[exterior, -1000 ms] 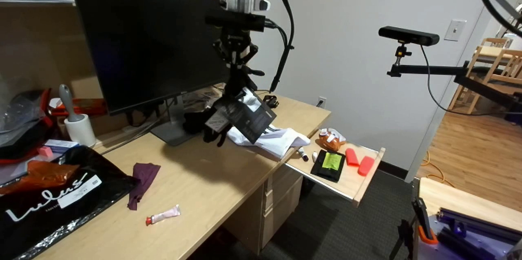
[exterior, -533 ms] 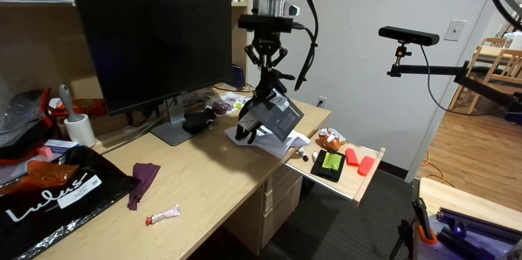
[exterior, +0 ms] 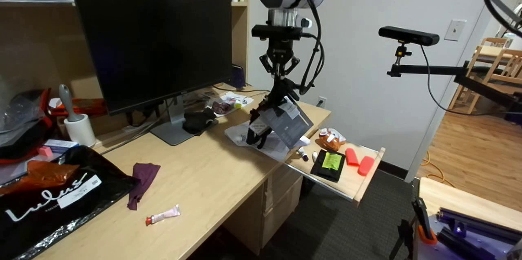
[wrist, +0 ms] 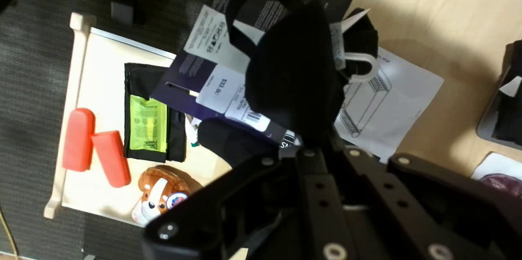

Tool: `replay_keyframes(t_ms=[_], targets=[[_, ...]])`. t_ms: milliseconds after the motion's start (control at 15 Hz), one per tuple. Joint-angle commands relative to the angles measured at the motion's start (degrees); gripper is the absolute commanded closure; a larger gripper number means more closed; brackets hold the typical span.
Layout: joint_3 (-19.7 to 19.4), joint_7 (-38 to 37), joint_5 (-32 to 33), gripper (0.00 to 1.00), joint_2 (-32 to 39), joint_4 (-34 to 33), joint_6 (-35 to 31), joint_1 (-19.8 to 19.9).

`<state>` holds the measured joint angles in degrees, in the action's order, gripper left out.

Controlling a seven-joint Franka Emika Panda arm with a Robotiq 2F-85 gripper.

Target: Move the black gloves to the right then move the white object to the right then move the purple cloth to the right

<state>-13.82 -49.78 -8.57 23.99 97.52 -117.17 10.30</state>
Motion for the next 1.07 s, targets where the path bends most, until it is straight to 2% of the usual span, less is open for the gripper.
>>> replay_keyframes(t_ms=[0,333,400,600,667,733,1000], targets=[[0.0,-1.2,-2.8,0.92,5.1,-6.1,3.6,2.2],[0.8,1.9,-1.3,0.93,12.7,-14.1,5.3,3.1],[1.2,3.7,-0.3,0.83,14.4,-15.9,6.1,2.9],[2.8,9.6,0.3,0.90,19.6,-22.4,10.0,2.8],[2.9,10.5,0.3,0.62,21.2,-24.5,11.3,2.6],[3.1,11.4,0.3,0.61,22.6,-26.6,13.0,2.5],[3.9,15.9,0.2,0.36,25.6,-31.4,15.0,2.2]])
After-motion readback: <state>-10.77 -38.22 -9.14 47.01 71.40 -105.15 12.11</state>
